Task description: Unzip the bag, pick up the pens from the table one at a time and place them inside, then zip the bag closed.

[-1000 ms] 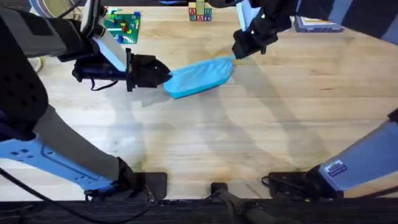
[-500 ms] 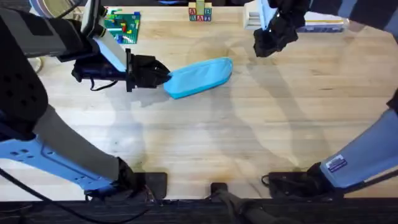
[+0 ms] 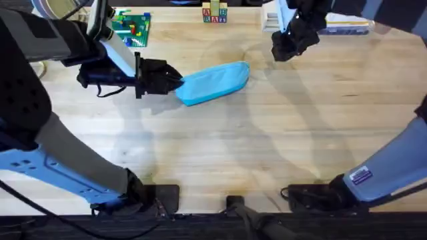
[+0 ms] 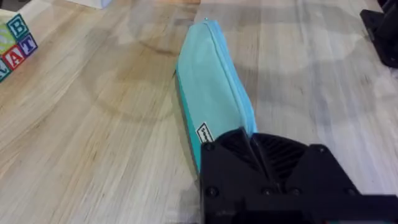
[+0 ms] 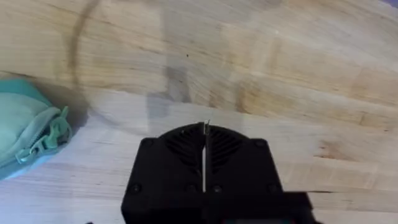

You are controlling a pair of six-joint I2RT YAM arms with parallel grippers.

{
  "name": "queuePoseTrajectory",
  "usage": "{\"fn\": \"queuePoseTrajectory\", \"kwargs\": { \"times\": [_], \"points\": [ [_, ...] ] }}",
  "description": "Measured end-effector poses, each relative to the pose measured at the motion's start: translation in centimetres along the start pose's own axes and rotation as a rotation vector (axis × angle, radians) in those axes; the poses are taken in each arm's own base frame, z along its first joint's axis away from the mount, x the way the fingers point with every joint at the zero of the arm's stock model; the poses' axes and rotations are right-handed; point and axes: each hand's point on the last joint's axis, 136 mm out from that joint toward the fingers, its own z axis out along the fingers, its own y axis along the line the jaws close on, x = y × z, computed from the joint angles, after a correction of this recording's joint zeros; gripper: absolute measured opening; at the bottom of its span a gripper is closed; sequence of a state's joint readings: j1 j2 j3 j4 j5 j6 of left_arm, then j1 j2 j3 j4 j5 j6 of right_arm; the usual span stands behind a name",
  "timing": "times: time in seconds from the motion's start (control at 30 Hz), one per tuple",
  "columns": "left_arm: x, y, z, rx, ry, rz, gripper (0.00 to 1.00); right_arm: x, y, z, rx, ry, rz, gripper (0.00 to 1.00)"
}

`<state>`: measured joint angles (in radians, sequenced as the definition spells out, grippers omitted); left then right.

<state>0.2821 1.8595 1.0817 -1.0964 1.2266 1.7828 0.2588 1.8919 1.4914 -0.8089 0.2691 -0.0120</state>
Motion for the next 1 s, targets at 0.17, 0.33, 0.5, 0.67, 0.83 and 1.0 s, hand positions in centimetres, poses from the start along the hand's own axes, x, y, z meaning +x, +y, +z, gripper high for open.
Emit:
{"fn": "queuePoseTrajectory", "kwargs": {
  "times": [0.17,0.33,0.5,0.67,0.83,1.0],
  "points": [
    [0.0,0.0,0.0,0.0,0.0,0.0,0.041,0.2,0.0,0.0,0.0,0.009,-0.002,0.03],
    [0.0,0.0,0.0,0.0,0.0,0.0,0.041,0.3,0.0,-0.1,0.0,0.011,-0.003,0.03],
    [0.0,0.0,0.0,0.0,0.0,0.0,0.042,-0.1,-0.6,-2.4,0.0,-0.036,0.009,0.03],
    [0.0,0.0,0.0,0.0,0.0,0.0,0.042,-0.4,-1.0,-6.0,-0.001,-0.11,0.016,0.03],
    [0.0,0.0,0.0,0.0,0.0,0.0,0.042,-0.4,-0.4,-8.8,-0.013,-0.166,-0.002,0.031],
    [0.0,0.0,0.0,0.0,0.0,0.0,0.041,-0.3,1.0,-12.5,-0.035,-0.249,-0.036,0.029]
  ]
}}
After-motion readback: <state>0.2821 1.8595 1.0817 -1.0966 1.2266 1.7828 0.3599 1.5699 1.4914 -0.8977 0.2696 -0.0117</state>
